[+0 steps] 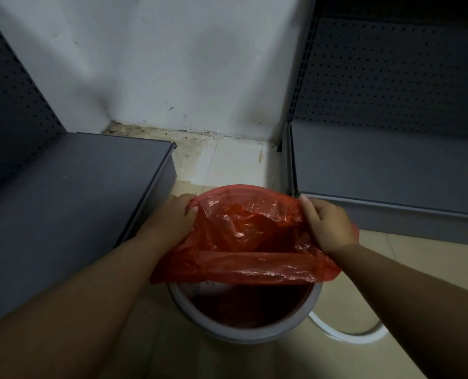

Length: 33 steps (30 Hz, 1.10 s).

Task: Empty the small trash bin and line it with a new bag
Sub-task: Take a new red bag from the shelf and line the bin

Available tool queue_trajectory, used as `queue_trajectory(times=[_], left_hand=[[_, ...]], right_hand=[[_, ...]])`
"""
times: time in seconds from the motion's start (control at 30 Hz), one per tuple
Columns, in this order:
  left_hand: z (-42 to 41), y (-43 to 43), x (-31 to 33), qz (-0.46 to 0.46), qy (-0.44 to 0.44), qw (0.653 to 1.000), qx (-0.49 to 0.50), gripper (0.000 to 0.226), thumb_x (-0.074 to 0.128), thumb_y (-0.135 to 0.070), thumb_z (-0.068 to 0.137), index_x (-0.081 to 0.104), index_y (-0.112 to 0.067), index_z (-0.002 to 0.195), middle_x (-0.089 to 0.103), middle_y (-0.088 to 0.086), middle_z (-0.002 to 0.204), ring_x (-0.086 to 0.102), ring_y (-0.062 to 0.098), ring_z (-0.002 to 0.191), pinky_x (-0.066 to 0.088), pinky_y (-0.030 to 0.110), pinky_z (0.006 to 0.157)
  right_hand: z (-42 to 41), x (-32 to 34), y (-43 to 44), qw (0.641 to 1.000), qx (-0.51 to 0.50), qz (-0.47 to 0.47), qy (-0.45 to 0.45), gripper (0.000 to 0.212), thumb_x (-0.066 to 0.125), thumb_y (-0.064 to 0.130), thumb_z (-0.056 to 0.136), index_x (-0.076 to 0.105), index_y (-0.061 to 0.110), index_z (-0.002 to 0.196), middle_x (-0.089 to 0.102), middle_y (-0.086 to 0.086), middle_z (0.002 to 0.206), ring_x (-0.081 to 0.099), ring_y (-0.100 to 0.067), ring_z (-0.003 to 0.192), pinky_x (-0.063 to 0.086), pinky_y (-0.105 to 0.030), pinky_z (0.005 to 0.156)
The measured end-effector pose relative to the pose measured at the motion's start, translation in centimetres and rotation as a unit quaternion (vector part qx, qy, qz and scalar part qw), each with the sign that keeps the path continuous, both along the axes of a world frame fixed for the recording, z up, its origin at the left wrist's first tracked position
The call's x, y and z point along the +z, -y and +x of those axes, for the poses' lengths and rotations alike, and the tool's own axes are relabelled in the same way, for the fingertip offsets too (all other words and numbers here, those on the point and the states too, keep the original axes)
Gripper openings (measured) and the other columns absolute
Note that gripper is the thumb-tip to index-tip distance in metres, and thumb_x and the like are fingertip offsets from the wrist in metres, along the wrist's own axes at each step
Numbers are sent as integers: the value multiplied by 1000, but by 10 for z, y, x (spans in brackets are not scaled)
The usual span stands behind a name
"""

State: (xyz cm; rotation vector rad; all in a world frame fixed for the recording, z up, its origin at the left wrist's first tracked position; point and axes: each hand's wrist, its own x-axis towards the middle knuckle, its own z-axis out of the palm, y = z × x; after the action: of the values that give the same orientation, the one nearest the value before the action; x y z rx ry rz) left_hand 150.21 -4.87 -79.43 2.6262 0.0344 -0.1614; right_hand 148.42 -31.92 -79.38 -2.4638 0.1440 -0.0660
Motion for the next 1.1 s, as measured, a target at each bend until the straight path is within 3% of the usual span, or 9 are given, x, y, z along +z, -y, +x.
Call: queue_trajectory(times=[0.13, 0.23, 0.37, 0.5, 0.57, 0.67, 0.77, 0.93, 1.1], left_hand=[[-23, -2, 4, 1, 39, 999, 17, 34, 42, -21, 96, 58, -9, 124, 59, 19, 118, 55, 31, 108, 40, 32, 86], [-43, -5, 5, -19, 45, 998, 44, 33, 42, -22, 96, 60, -8, 120, 62, 17, 116, 57, 30, 104, 39, 30, 81], [-71, -3, 5, -58, 19, 994, 95, 31, 44, -24, 96, 59, -10, 119, 65, 13, 114, 58, 27, 97, 38, 27, 77], [-87, 2, 1, -89, 26, 984, 154, 26, 43, -18, 94, 61, -7, 110, 64, 13, 101, 50, 20, 80, 36, 25, 69], [-90, 5, 0, -99, 31, 978, 179, 25, 40, -15, 95, 61, -6, 105, 59, 8, 90, 49, 17, 72, 33, 25, 58], [-88, 8, -1, -93, 45, 974, 202, 27, 37, -15, 95, 62, -5, 102, 55, 5, 82, 49, 19, 71, 31, 26, 56], [-83, 14, 0, -125, 57, 961, 240, 30, 36, -16, 96, 62, -4, 105, 65, 16, 100, 57, 30, 86, 36, 28, 68], [-78, 26, 2, -232, 72, 916, 319, 35, 36, -19, 98, 56, -2, 121, 61, 19, 120, 57, 33, 110, 38, 31, 80], [-91, 25, -8, -278, 96, 902, 316, 37, 30, -25, 100, 54, -7, 122, 60, 15, 118, 51, 19, 94, 39, 31, 79]], right_hand=[[-15, 5, 2, 994, 54, -87, 42, 36, 40, 34, 99, 65, 19, 121, 55, -5, 123, 56, -23, 110, 38, -24, 90], [-26, 10, 0, 986, 71, -142, 42, 36, 38, 37, 100, 65, 24, 120, 52, -7, 115, 59, -25, 100, 45, -29, 87], [-34, 13, -6, 978, 51, -200, -19, 40, 32, 40, 101, 67, 23, 112, 67, -10, 105, 63, -30, 97, 43, -31, 74], [-45, 9, -16, 989, 7, -119, -87, 50, 26, 40, 102, 67, 10, 100, 69, -20, 106, 62, -35, 100, 40, -34, 76], [-50, 2, -21, 992, -11, -51, -114, 45, 27, 34, 103, 62, 6, 111, 67, -20, 108, 61, -33, 97, 38, -32, 78], [-56, -4, -25, 988, -62, 55, -131, 42, 35, 36, 100, 50, 8, 127, 65, -19, 115, 62, -35, 102, 46, -36, 88], [-61, -5, -30, 980, -114, 117, -115, 39, 43, 32, 97, 45, 8, 128, 62, -19, 121, 59, -37, 109, 45, -42, 95], [-68, -11, -45, 961, -182, 188, -86, 42, 42, 24, 98, 36, 7, 136, 57, -19, 128, 55, -38, 115, 43, -45, 100], [-73, -15, -48, 948, -218, 227, -48, 41, 35, 30, 100, 39, 10, 136, 59, -17, 124, 55, -37, 113, 43, -44, 98]])
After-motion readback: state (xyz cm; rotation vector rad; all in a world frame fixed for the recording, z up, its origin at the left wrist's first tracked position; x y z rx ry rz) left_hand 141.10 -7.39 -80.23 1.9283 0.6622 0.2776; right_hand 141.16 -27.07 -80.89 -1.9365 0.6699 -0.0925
